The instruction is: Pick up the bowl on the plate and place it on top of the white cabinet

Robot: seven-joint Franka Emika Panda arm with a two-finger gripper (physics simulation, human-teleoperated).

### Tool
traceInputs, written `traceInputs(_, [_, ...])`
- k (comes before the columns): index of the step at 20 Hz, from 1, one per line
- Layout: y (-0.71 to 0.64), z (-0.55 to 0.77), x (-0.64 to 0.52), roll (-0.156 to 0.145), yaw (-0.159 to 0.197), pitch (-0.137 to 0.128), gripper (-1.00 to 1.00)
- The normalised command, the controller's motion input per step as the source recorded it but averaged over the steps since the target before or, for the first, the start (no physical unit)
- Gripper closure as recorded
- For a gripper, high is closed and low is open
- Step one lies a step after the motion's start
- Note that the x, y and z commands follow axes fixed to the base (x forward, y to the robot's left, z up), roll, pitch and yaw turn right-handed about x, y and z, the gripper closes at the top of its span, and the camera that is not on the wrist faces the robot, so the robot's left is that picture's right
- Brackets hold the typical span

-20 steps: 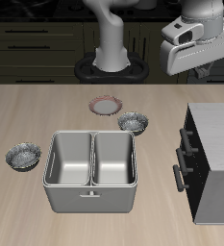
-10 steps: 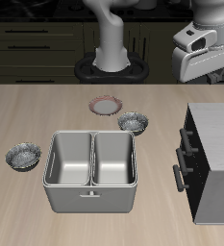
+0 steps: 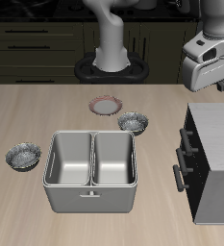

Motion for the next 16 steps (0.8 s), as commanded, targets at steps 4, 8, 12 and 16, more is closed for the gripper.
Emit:
traceInputs(4, [0.09, -0.08, 0.09, 0.018, 0.025, 0.007, 1.00])
traceInputs(8, [0.07, -0.21, 0.15, -0.008, 0.051, 0.011, 1.00])
traceInputs(12, [-0.10, -0.27, 0.14, -0.023, 0.019, 0.034, 1.00])
traceInputs(16, [-0.11, -0.21, 0.07, -0.019, 0.029, 0.012, 1.00])
